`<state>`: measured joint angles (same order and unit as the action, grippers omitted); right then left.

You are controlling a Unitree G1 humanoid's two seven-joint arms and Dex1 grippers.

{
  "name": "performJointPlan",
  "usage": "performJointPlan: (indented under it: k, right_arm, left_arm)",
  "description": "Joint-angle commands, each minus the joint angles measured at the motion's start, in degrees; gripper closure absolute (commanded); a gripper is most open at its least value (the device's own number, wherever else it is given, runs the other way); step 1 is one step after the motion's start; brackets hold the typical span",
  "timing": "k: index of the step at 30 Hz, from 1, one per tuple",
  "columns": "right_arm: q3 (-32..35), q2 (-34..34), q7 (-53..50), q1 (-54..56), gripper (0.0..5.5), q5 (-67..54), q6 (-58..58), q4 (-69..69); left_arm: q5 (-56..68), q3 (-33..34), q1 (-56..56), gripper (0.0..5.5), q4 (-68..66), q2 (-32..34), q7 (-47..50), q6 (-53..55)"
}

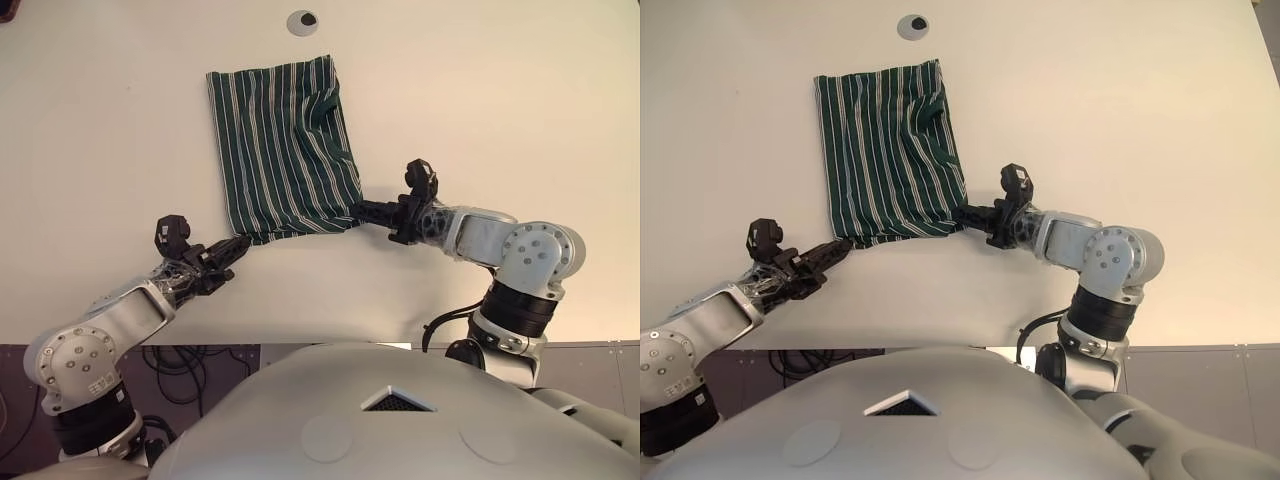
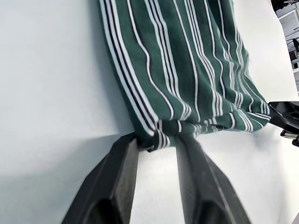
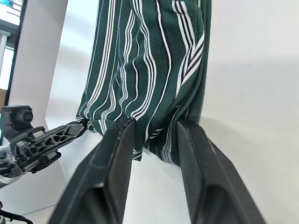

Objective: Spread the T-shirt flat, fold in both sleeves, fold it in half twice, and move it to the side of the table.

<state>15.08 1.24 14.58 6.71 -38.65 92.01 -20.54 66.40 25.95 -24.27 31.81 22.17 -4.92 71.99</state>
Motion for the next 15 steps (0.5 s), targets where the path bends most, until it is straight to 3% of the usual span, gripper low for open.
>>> performJointPlan:
  k: [1,15]
  right_arm:
    - [0.4,-1.2,-0.4,0.6,3.95,-0.7,0.4,1.4]
    - [0.8,-7.7,4.1,-4.1,3.95,-3.6,0.4,0.9]
  left_arm:
    - [-1.1,-1.5,-0.4,4.17,-0.8,0.1,1.3,-0.4]
    - [-2.3,-4.1,0.1,4.17,-2.6,1.2,1.3,-3.0]
